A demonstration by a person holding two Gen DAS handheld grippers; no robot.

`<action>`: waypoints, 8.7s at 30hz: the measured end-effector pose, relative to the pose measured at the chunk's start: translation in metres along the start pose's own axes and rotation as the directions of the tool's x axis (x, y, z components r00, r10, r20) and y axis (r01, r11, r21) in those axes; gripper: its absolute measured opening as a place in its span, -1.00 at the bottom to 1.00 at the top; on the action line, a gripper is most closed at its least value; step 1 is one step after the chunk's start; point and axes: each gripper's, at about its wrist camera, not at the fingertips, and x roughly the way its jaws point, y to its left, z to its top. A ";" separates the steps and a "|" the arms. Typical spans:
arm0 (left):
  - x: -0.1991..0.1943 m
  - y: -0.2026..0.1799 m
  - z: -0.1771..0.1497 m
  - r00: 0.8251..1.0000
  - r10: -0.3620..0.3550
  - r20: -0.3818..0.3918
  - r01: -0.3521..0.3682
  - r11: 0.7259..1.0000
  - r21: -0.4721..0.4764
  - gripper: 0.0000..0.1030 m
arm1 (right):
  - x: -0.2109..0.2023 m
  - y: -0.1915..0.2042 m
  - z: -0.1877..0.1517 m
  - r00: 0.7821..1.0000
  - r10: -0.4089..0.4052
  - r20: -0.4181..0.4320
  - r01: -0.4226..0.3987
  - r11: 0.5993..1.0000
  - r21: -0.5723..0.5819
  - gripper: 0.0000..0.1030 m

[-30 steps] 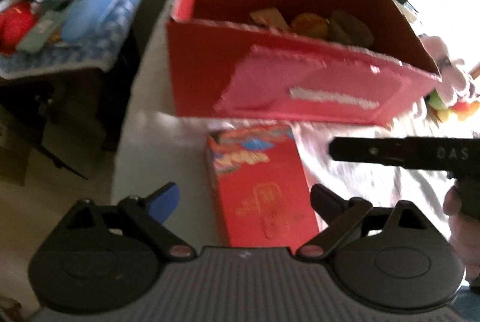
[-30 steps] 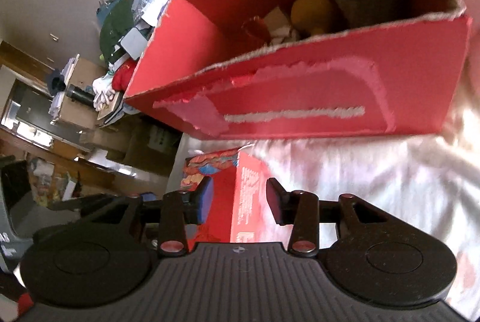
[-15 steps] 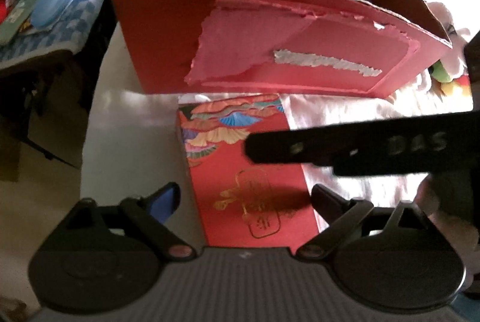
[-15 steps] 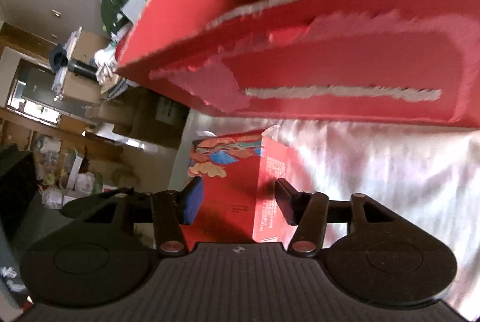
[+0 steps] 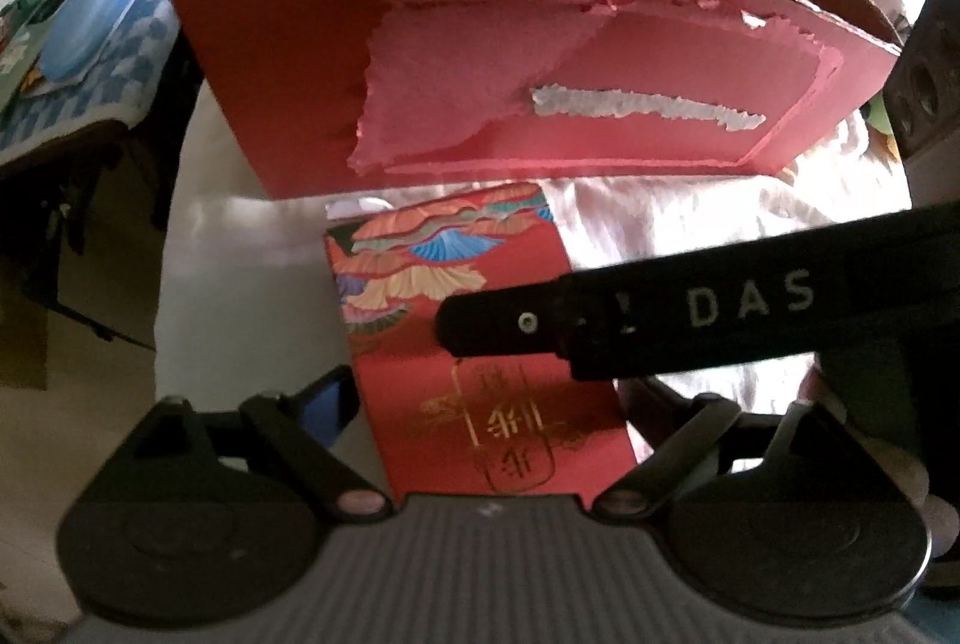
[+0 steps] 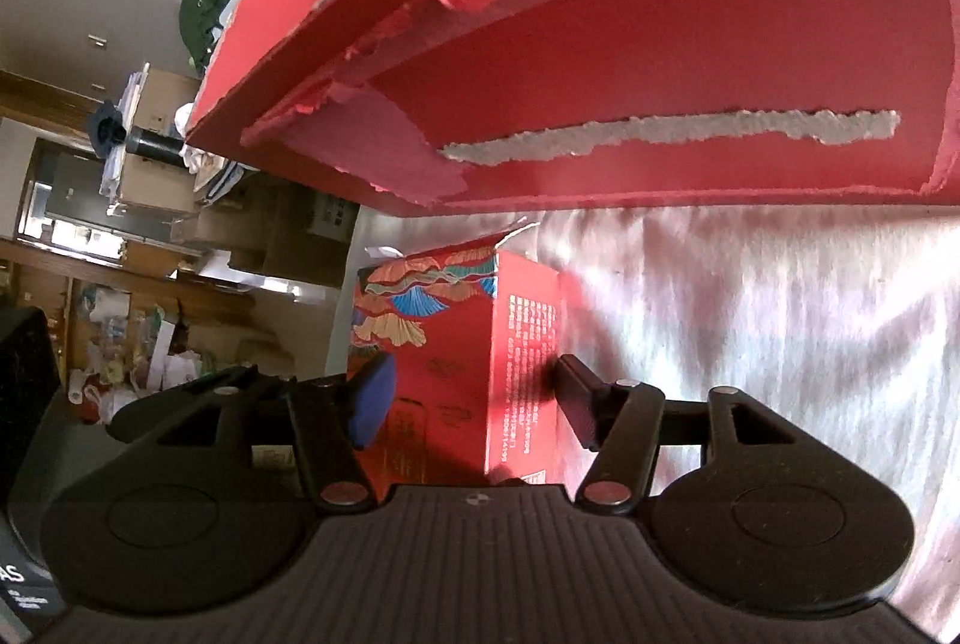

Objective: Organize objects

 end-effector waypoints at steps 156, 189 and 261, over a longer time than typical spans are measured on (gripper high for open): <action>-0.008 -0.017 0.153 0.954 0.229 0.193 -0.252 0.962 0.107 0.55 | -0.082 0.028 0.119 0.863 -0.317 0.395 0.357 0.933 -0.033 -0.12; -0.065 -0.085 0.041 0.920 0.348 0.181 -0.318 0.932 -0.177 0.87 | -0.132 0.023 0.001 0.886 -0.309 0.345 0.369 0.921 -0.123 0.04; -0.089 -0.052 0.121 0.883 0.371 0.287 -0.366 0.928 -0.072 0.93 | -0.137 0.071 0.067 0.733 -0.476 0.486 0.536 0.844 0.019 0.60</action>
